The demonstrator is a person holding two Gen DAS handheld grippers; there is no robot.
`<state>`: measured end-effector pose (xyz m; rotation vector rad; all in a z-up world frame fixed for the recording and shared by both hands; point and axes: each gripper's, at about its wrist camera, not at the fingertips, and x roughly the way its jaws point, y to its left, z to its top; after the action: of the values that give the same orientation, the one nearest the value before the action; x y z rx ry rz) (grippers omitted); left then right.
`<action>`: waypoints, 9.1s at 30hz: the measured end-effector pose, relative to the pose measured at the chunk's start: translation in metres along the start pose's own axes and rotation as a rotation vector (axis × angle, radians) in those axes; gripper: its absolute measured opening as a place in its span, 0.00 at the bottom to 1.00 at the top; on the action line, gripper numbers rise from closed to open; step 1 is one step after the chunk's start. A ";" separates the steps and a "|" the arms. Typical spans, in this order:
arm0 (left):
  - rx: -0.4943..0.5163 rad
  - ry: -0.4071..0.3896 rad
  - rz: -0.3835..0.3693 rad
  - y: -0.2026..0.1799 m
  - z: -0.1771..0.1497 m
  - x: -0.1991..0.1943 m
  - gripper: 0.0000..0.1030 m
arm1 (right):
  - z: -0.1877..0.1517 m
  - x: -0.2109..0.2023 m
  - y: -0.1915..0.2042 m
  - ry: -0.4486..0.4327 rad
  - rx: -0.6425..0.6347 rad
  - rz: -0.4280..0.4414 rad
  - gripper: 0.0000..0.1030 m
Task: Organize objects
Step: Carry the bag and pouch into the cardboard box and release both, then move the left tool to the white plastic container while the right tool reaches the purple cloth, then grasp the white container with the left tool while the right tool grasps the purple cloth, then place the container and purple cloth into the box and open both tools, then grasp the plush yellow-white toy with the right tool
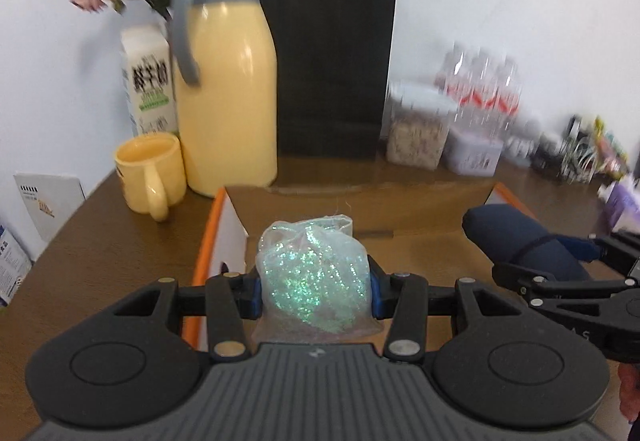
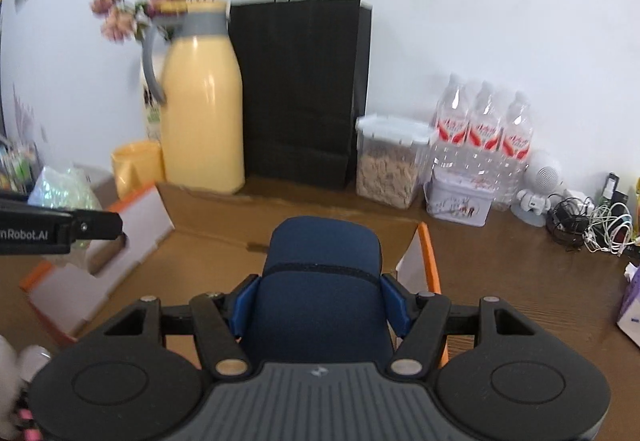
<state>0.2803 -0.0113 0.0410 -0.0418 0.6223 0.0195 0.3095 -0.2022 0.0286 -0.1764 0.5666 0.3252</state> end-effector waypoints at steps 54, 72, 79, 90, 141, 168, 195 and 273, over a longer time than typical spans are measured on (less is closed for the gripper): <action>0.048 -0.101 0.070 0.053 -0.064 -0.132 1.00 | -0.066 -0.139 0.021 0.010 -0.018 0.102 1.00; 0.026 0.036 0.080 0.085 -0.130 -0.142 1.00 | -0.118 -0.129 0.019 0.150 0.004 0.310 1.00; 0.048 0.060 0.036 0.079 -0.132 -0.132 1.00 | -0.126 -0.112 0.012 0.190 0.092 0.375 1.00; 0.069 0.116 -0.017 0.073 -0.136 -0.111 1.00 | -0.126 -0.115 0.011 0.182 0.108 0.407 0.88; -0.062 -0.082 -0.045 0.069 -0.089 -0.148 0.83 | -0.076 -0.173 0.017 -0.109 0.043 0.238 0.03; -0.148 -0.064 0.059 0.026 0.005 -0.006 0.83 | 0.011 -0.012 0.019 -0.168 -0.002 0.019 0.03; -0.116 -0.007 0.128 0.011 0.007 0.050 1.00 | 0.001 0.029 0.008 -0.089 -0.015 -0.049 0.87; -0.044 0.014 0.064 0.058 -0.157 -0.142 1.00 | -0.156 -0.152 0.079 0.117 -0.136 0.242 0.97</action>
<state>0.0721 0.0391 -0.0058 -0.0647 0.6375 0.0948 0.0837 -0.2056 -0.0231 -0.2600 0.6842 0.5915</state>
